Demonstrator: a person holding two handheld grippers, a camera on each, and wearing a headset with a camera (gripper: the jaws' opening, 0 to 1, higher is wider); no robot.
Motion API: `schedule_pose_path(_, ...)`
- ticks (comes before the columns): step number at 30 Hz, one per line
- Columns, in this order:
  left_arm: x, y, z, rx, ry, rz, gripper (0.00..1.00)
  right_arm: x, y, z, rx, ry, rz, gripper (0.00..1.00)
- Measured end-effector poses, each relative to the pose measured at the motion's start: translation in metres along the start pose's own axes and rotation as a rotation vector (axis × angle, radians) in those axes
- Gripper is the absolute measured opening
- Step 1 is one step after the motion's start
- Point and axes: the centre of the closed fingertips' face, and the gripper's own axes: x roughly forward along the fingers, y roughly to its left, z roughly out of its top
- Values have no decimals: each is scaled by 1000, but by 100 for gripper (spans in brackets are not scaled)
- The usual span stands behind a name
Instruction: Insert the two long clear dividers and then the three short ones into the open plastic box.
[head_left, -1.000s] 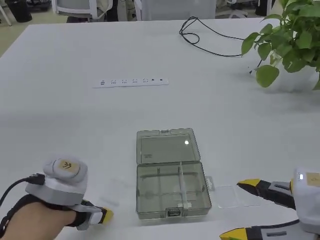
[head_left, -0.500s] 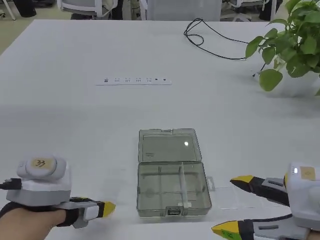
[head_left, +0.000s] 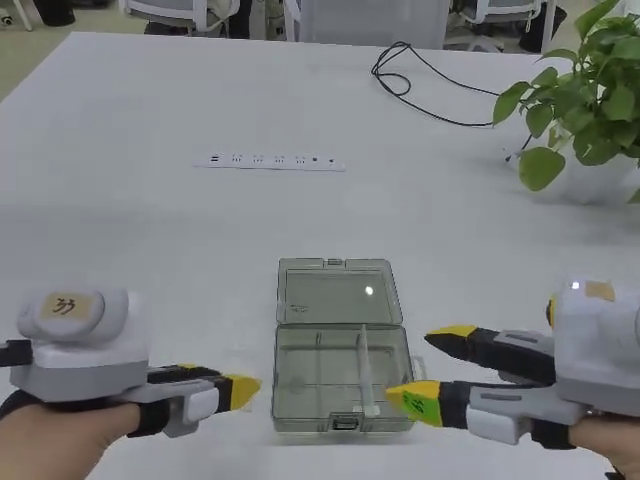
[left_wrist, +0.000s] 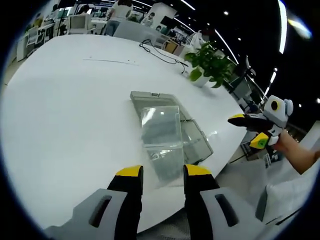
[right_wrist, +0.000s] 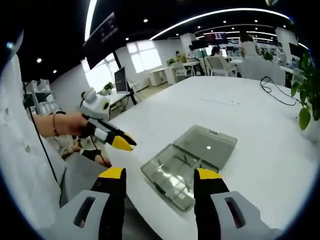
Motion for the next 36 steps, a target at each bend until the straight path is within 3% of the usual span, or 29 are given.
schedule_pose_path(9, 2, -35, 15, 59, -57, -78, 30, 22, 16, 25, 136, -79, 8, 32)
schedule_pose_path(21, 7, -62, 26, 127, -87, -140, 30, 41, 23, 21, 267, -62, -7, 19)
schedule_pose_path(27, 7, -70, 29, 169, -91, -157, 30, 46, 25, 22, 311, -72, -15, 16)
schedule_pose_path(36, 7, -71, 30, 200, -92, -156, 30, 50, 28, 25, 377, -94, -21, 8)
